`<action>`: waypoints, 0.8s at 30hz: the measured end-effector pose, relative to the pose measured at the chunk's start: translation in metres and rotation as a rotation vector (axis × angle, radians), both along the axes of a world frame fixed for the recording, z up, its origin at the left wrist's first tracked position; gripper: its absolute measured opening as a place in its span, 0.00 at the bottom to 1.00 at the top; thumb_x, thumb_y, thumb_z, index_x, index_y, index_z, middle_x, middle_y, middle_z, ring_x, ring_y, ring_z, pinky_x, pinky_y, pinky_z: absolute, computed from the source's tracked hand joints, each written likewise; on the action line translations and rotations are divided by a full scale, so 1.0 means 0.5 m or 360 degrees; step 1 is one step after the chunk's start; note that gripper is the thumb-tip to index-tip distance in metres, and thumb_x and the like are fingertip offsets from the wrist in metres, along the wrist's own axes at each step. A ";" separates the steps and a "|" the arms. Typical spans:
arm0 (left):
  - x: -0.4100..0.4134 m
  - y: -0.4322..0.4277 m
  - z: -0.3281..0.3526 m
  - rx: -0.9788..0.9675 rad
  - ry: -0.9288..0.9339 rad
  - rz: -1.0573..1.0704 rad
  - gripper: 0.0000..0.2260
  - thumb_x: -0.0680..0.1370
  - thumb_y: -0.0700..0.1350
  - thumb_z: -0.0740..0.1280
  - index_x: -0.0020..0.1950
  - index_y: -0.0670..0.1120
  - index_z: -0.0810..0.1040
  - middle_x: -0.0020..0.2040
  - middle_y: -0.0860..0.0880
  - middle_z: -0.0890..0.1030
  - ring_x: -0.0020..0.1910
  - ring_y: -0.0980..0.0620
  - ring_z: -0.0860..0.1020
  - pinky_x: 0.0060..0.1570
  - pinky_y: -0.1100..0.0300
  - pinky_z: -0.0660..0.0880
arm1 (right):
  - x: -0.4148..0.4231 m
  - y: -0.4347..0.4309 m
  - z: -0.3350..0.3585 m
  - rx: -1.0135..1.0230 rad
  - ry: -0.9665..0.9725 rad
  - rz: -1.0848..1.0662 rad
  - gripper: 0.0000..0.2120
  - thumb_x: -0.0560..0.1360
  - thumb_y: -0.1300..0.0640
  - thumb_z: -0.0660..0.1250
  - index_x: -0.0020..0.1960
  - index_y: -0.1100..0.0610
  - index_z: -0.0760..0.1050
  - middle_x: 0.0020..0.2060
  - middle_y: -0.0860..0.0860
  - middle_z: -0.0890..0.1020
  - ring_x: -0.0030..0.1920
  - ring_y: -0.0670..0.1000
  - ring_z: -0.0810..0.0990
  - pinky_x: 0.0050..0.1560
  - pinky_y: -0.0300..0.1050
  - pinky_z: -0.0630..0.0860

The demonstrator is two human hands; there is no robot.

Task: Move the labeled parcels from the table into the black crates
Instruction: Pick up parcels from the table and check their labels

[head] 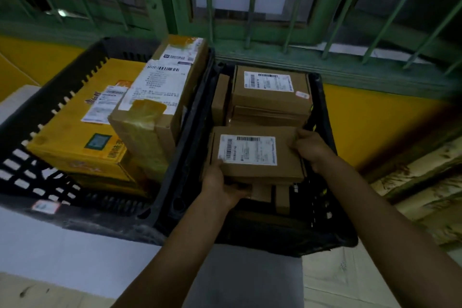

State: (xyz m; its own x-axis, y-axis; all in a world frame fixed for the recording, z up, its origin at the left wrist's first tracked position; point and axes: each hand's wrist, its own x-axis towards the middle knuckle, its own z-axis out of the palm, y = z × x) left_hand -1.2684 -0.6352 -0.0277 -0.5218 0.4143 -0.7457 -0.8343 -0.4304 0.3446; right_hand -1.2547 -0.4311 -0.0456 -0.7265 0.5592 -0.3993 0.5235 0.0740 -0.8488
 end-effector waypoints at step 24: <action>0.082 -0.003 0.031 0.0043 0.0082 -0.0537 0.09 0.79 0.46 0.64 0.49 0.40 0.77 0.49 0.44 0.79 0.48 0.49 0.77 0.48 0.57 0.74 | 0.095 -0.114 0.047 0.0459 0.0553 -0.0514 0.16 0.80 0.58 0.64 0.67 0.58 0.73 0.52 0.43 0.77 0.51 0.36 0.75 0.48 0.25 0.70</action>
State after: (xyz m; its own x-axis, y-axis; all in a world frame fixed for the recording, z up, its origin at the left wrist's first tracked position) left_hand -1.2274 -0.6365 -0.0121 -0.3885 0.5894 -0.7083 -0.9131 -0.1428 0.3820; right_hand -1.2074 -0.4883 -0.0221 -0.5615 0.8267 0.0352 0.2510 0.2107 -0.9448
